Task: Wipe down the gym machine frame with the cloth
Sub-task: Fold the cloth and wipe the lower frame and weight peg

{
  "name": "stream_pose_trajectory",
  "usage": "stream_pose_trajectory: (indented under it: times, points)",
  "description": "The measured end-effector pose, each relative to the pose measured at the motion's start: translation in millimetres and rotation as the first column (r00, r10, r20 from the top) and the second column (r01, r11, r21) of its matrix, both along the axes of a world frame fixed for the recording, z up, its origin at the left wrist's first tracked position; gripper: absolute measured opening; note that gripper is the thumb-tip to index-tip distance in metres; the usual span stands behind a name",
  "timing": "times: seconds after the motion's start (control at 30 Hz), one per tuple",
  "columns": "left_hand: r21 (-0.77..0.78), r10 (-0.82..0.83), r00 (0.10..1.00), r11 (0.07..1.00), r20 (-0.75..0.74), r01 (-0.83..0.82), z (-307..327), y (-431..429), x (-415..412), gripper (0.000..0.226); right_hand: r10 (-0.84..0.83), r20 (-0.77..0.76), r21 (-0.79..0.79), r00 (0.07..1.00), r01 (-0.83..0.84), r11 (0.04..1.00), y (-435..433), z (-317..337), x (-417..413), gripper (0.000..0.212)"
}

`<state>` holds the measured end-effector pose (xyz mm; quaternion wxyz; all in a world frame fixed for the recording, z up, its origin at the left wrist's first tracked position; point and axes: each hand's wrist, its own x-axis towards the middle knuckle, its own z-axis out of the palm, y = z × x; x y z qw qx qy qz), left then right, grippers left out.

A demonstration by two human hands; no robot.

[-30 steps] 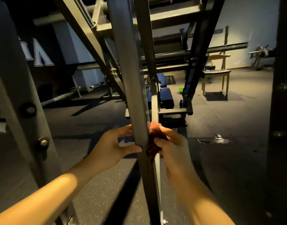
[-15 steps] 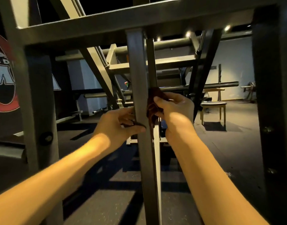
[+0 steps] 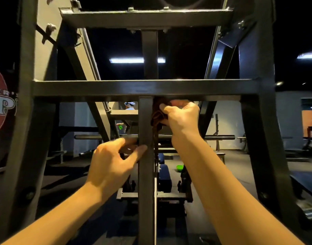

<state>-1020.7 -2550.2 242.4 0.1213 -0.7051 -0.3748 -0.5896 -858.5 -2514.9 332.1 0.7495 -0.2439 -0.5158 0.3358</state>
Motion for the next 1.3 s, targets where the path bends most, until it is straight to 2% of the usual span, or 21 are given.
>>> stream_pose_trajectory:
  times: [0.03,0.07,0.13,0.17,0.23,0.33,0.43,0.5,0.57,0.63,0.73,0.77,0.8,0.97,1.03,1.13,1.2,1.3]
  points:
    - [0.088,-0.017,0.999,0.996,0.052,0.012,10,-3,5,0.018,0.018,0.021,0.001,1.0,-0.018,1.0,-2,0,3,0.033]
    - [0.096,-0.054,0.992,0.994,0.112,0.044,21,-6,13,0.02,0.05,0.045,0.004,0.998,-0.05,0.999,-5,0,8,0.033]
    - [-0.084,-0.179,0.942,0.974,0.285,0.211,41,-12,33,0.019,0.081,0.128,0.033,0.988,-0.086,0.996,-9,2,20,0.03]
    - [-0.179,-0.245,0.883,0.924,0.4,0.338,50,-14,43,0.015,0.063,0.19,0.062,0.98,-0.075,0.995,-11,3,25,0.028]
    - [-0.242,-0.31,0.733,0.806,0.605,0.54,65,-16,60,0.014,-0.038,0.322,0.15,0.946,-0.011,0.989,-14,7,33,0.028]
    - [-0.093,-0.369,0.398,0.624,0.84,0.776,79,-14,84,0.013,-0.3,0.473,0.371,0.829,0.121,0.921,-15,17,44,0.022]
    - [0.07,-0.345,0.149,0.549,0.927,0.833,87,-3,105,0.015,-0.448,0.493,0.5,0.746,0.179,0.847,-18,28,62,0.014]
    - [0.133,-0.322,0.062,0.55,0.945,0.825,94,7,117,0.013,-0.474,0.477,0.541,0.74,0.177,0.822,-26,34,83,0.01]
    - [0.148,-0.284,0.032,0.592,0.958,0.793,101,11,125,0.027,-0.512,0.439,0.57,0.739,0.211,0.794,-37,37,113,0.012]
    - [0.141,-0.256,0.035,0.637,0.966,0.757,103,13,131,0.037,-0.62,0.383,0.59,0.685,0.336,0.735,-45,33,147,0.013]
    - [0.132,-0.238,0.035,0.648,0.971,0.75,104,13,142,0.035,-0.827,0.365,0.556,0.428,0.612,0.562,-47,11,194,0.012]
    - [0.132,-0.243,0.034,0.635,0.969,0.761,104,11,148,0.031,-0.846,0.399,0.521,0.353,0.672,0.526,-47,3,206,0.014]
    - [0.124,-0.245,0.043,0.627,0.969,0.769,104,9,156,0.029,-0.841,0.435,0.481,0.321,0.707,0.518,-46,-4,215,0.016]
    - [0.03,-0.253,0.147,0.583,0.956,0.812,102,15,201,0.039,-0.748,0.546,0.306,0.377,0.742,0.597,-48,-27,235,0.042]
    - [-0.063,-0.227,0.225,0.556,0.948,0.829,107,23,221,0.044,-0.714,0.582,0.282,0.389,0.728,0.626,-48,-34,237,0.047]
    - [-0.248,-0.194,0.403,0.534,0.895,0.808,113,28,250,0.031,-0.673,0.628,0.29,0.391,0.685,0.668,-42,-44,240,0.049]
    - [-0.327,-0.266,0.52,0.531,0.812,0.782,111,31,268,0.016,-0.669,0.625,0.309,0.403,0.659,0.685,-39,-52,244,0.056]
    - [-0.401,-0.377,0.718,0.636,0.585,0.66,99,47,275,0.004,-0.644,0.617,0.299,0.452,0.622,0.723,-32,-59,252,0.067]
